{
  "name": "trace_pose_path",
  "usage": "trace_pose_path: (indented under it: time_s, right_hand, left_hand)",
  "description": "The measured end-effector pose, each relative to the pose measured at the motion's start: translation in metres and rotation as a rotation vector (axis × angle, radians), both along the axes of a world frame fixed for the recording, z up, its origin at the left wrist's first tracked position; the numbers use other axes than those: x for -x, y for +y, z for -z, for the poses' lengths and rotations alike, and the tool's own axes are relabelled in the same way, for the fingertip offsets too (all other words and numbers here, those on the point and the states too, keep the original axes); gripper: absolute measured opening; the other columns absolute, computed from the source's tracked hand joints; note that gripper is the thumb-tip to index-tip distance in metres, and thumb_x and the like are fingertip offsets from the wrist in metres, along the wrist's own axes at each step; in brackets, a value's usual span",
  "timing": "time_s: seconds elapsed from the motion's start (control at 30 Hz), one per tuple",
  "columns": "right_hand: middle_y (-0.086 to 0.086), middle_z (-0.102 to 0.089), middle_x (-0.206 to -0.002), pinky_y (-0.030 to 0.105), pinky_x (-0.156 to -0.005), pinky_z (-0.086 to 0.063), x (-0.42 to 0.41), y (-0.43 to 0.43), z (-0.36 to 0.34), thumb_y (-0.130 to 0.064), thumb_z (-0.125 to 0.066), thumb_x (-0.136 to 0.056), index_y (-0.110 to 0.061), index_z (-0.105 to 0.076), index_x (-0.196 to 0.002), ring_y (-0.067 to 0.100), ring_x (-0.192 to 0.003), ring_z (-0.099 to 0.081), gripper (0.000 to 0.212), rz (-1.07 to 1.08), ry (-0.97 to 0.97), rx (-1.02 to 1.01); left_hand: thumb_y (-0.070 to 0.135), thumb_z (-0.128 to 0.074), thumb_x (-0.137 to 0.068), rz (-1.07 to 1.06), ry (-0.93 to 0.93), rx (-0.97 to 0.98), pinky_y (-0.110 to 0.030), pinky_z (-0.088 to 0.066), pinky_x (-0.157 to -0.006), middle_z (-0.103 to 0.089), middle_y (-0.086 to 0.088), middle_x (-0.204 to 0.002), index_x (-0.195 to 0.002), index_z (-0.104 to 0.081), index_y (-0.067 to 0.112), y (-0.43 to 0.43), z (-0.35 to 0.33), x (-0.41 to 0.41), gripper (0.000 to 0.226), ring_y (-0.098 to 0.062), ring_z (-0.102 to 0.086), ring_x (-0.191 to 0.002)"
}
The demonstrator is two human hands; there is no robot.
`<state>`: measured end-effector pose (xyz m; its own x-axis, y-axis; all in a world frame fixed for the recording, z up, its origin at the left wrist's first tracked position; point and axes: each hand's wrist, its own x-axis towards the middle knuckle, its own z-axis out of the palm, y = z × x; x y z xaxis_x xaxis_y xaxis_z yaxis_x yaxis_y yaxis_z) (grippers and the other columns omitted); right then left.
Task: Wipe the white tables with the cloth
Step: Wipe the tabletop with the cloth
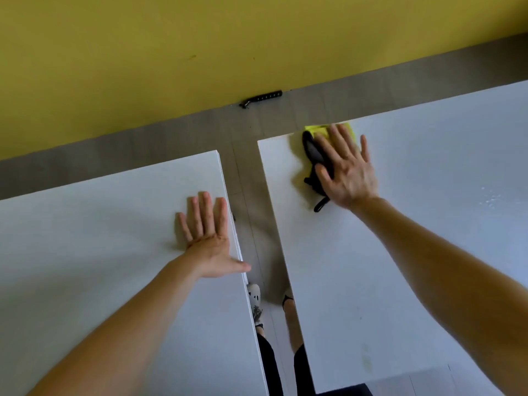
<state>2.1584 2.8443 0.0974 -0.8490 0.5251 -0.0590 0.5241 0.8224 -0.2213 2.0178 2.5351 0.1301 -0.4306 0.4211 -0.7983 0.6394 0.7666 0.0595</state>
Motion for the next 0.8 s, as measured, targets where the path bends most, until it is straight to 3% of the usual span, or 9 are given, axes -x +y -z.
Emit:
trace_pose_path:
  time_s: [0.07, 0.13, 0.27, 0.4, 0.5, 0.57, 0.7, 0.8]
  right_hand:
    - [0.005, -0.011, -0.183, 0.063, -0.134, -0.002, 0.005, 0.011, -0.003, -0.058, -0.040, -0.103, -0.034, -0.021, -0.173, 0.026, -0.169, -0.002, 0.077, 0.236, -0.031, 0.009]
    - [0.012, -0.007, -0.182, 0.063, -0.134, 0.001, 0.031, -0.011, -0.003, -0.066, -0.036, -0.100, -0.030, -0.018, -0.174, 0.033, -0.169, -0.001, 0.084, 0.302, -0.071, -0.020]
    - [0.012, -0.009, -0.182, 0.061, -0.135, -0.002, 0.059, -0.079, 0.002, -0.061, -0.037, -0.104, -0.031, -0.018, -0.174, 0.033, -0.169, -0.002, 0.078, 0.047, -0.012, -0.008]
    - [0.007, -0.003, -0.183, 0.060, -0.135, -0.003, -0.048, -0.123, -0.006, -0.052, -0.040, -0.108, -0.034, -0.010, -0.175, 0.028, -0.169, 0.007, 0.076, 0.032, 0.003, 0.029]
    - [0.007, -0.003, -0.183, 0.064, -0.134, -0.008, -0.154, -0.180, -0.018, -0.044, -0.051, -0.103, -0.033, -0.014, -0.174, 0.028, -0.170, 0.004, 0.081, 0.068, -0.010, 0.052]
    - [0.008, -0.005, -0.183, 0.066, -0.133, -0.008, -0.181, -0.199, -0.017, -0.043, -0.054, -0.101, -0.032, -0.017, -0.174, 0.029, -0.170, 0.002, 0.082, 0.115, -0.028, 0.041]
    - [0.012, -0.014, -0.181, 0.065, -0.133, -0.003, -0.089, -0.178, -0.006, -0.051, -0.049, -0.100, -0.029, -0.022, -0.173, 0.033, -0.169, -0.004, 0.081, 0.231, -0.010, 0.009]
    - [0.014, -0.016, -0.181, 0.063, -0.133, -0.002, -0.022, -0.165, -0.005, -0.052, -0.042, -0.101, -0.027, -0.026, -0.172, 0.035, -0.169, -0.005, 0.077, 0.307, 0.006, 0.024]
  left_hand:
    - [0.084, -0.075, -0.073, 0.006, -0.007, 0.008, -0.072, 0.025, -0.120, 0.072, -0.017, -0.140, -0.145, 0.057, 0.018, 0.000, -0.002, 0.000, 0.164, -0.043, 0.063, -0.135]
    - [0.085, -0.074, -0.073, 0.012, -0.002, 0.014, -0.072, 0.024, -0.121, 0.072, -0.018, -0.140, -0.144, 0.058, 0.018, 0.002, -0.003, 0.000, 0.164, -0.044, 0.063, -0.135]
    - [0.089, -0.072, -0.070, 0.022, 0.030, 0.017, -0.072, 0.023, -0.121, 0.072, -0.017, -0.140, -0.143, 0.059, 0.019, 0.002, -0.003, 0.000, 0.166, -0.043, 0.063, -0.135]
    - [0.094, -0.071, -0.067, 0.054, 0.046, -0.011, -0.074, 0.022, -0.121, 0.070, -0.019, -0.143, -0.145, 0.057, 0.019, 0.001, -0.002, 0.000, 0.168, -0.044, 0.062, -0.136]
    - [0.096, -0.071, -0.064, 0.055, 0.054, -0.044, -0.074, 0.023, -0.120, 0.067, -0.020, -0.146, -0.146, 0.057, 0.020, 0.001, -0.002, -0.002, 0.170, -0.044, 0.061, -0.137]
    - [0.097, -0.071, -0.063, 0.055, 0.058, -0.056, -0.073, 0.023, -0.121, 0.065, -0.020, -0.148, -0.147, 0.056, 0.021, 0.000, -0.003, -0.002, 0.170, -0.044, 0.060, -0.138]
    - [0.101, -0.072, -0.054, 0.089, 0.129, -0.076, -0.069, 0.018, -0.126, 0.057, -0.017, -0.159, -0.157, 0.046, 0.024, -0.004, -0.010, -0.001, 0.174, -0.041, 0.051, -0.149]
    - [0.099, -0.076, -0.051, 0.155, 0.257, -0.083, -0.058, 0.005, -0.133, 0.035, -0.015, -0.174, -0.168, 0.027, 0.025, -0.009, -0.020, -0.003, 0.172, -0.038, 0.030, -0.163]
